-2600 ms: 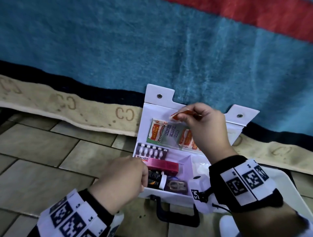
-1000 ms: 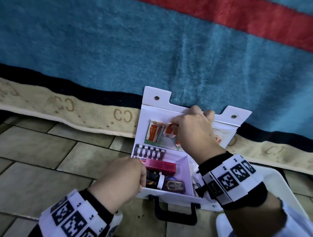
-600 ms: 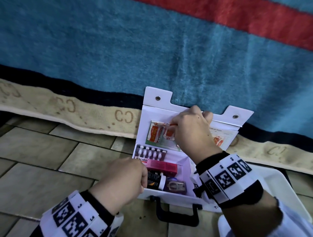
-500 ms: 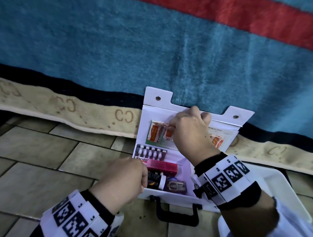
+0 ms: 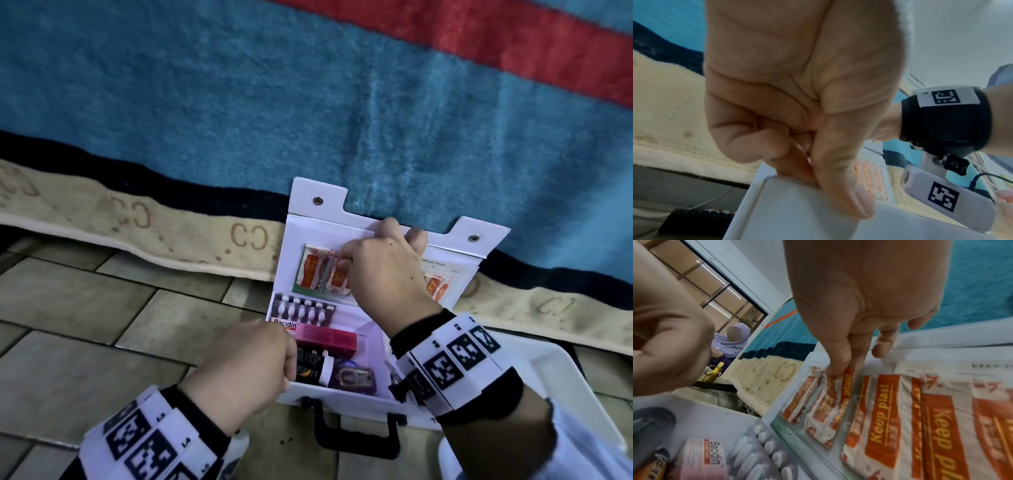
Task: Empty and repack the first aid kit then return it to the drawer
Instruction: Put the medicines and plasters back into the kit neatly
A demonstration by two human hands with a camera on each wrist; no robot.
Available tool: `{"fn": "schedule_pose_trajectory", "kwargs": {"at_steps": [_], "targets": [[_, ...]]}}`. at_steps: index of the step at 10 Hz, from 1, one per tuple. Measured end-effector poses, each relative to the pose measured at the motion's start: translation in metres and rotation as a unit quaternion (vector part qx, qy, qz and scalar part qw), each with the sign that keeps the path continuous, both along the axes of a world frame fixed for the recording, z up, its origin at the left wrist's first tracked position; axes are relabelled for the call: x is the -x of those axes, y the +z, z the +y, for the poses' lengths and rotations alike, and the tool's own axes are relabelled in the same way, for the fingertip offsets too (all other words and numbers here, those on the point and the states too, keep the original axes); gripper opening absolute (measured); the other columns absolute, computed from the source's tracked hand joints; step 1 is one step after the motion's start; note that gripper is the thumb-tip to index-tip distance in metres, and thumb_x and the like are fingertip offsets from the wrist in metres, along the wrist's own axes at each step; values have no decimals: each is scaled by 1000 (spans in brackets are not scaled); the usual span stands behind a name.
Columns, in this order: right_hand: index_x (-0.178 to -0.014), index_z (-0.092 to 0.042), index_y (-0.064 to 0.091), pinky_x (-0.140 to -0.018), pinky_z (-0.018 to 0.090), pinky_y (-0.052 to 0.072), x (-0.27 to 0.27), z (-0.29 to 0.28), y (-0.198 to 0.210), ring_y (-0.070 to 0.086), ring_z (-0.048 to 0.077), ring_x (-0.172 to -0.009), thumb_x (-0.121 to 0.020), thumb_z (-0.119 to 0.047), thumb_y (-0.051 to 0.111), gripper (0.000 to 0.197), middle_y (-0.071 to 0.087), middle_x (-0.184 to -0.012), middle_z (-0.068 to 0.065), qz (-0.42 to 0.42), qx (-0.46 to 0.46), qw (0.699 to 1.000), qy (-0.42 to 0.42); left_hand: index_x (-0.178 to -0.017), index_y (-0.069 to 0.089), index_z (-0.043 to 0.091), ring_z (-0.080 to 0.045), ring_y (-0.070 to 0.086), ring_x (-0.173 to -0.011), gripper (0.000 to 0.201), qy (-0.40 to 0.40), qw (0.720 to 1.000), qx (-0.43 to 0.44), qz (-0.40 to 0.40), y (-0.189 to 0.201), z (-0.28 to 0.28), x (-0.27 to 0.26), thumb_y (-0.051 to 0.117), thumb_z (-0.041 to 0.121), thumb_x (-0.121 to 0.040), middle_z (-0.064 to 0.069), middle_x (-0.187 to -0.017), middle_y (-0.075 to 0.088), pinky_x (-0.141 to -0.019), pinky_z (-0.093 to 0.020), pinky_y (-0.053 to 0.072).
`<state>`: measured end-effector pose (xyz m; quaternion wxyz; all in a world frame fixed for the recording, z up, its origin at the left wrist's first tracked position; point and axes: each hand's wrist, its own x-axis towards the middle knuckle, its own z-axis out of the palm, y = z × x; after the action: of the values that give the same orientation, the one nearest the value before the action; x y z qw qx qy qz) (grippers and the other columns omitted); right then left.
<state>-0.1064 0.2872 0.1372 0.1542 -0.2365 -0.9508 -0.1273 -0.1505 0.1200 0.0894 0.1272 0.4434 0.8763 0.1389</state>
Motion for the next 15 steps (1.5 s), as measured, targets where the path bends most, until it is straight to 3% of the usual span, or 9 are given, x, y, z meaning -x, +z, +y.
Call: {"fn": "schedule_pose_trajectory", "kwargs": {"at_steps": [4,5,6,7,8,10,12,14,15], "targets": [[-84,-34,71,-79,28,17,-44,3,46,58,9,-94,-83,-24,66,11,71,-87,-13,78,180,980,34,-71,52,30,-8,60,-93,23,-5,999,-2,42,2,-4,-13,48,8,-77,11,-94,67,-65,-20,40],[-80,-31,74,-82,20,40,-90,5,59,60,2,-75,-76,-25,75,8,69,-75,-14,84,261,958,81,-80,49,31,-14,62,-91,23,-35,993,27,109,3,-2,-29,56,10,-76,8,-97,59,-69,-24,43],[-83,-29,75,-68,6,42,-151,12,61,59,1,-79,-73,-21,79,13,67,-73,-16,58,273,958,69,-64,56,28,-16,62,-56,41,-89,989,2,119,4,6,-47,86,26,-36,7,-64,57,-46,-25,47],[-82,-39,71,-68,4,39,-220,19,44,54,-8,-84,-73,-26,78,17,65,-71,-20,22,280,960,-16,-67,58,31,-12,61,-56,43,-157,979,-20,125,4,24,-72,87,42,-37,11,-64,55,-46,-26,48],[-77,-54,56,-68,3,38,-283,18,12,53,-12,-87,-74,-37,77,27,62,-84,-25,-73,305,943,-110,-95,60,28,-17,58,-97,29,-283,953,20,103,12,48,-110,71,43,-73,7,-97,57,-82,-34,48],[-77,-65,52,-80,5,37,-359,-2,-62,49,-21,-85,-70,-53,67,21,55,-86,-34,-155,391,889,-180,-112,60,28,-25,54,-109,28,-490,861,101,88,1,80,-183,58,31,-84,0,-115,54,-94,-33,38],[-109,-27,68,-91,26,42,-350,-4,-84,57,20,-110,-71,-46,41,50,59,-114,1,-131,377,888,-229,-123,54,21,-29,48,-119,29,-565,809,156,52,-24,98,-224,46,26,-95,-4,-131,51,-90,-39,37],[-111,-28,65,-87,15,35,-363,-4,-66,52,12,-115,-79,-39,58,35,51,-120,-10,-47,368,890,-264,-143,34,24,-25,31,-136,58,-540,827,122,93,-31,107,-214,56,29,-90,-1,-153,26,-101,-40,32],[-75,-33,60,-76,21,38,-378,-8,-55,56,10,-99,-84,-42,59,13,54,-95,-10,-70,342,889,-298,-147,25,24,-23,22,-140,62,-482,856,142,119,-30,111,-204,52,34,-92,-5,-156,18,-109,-40,27]]}}
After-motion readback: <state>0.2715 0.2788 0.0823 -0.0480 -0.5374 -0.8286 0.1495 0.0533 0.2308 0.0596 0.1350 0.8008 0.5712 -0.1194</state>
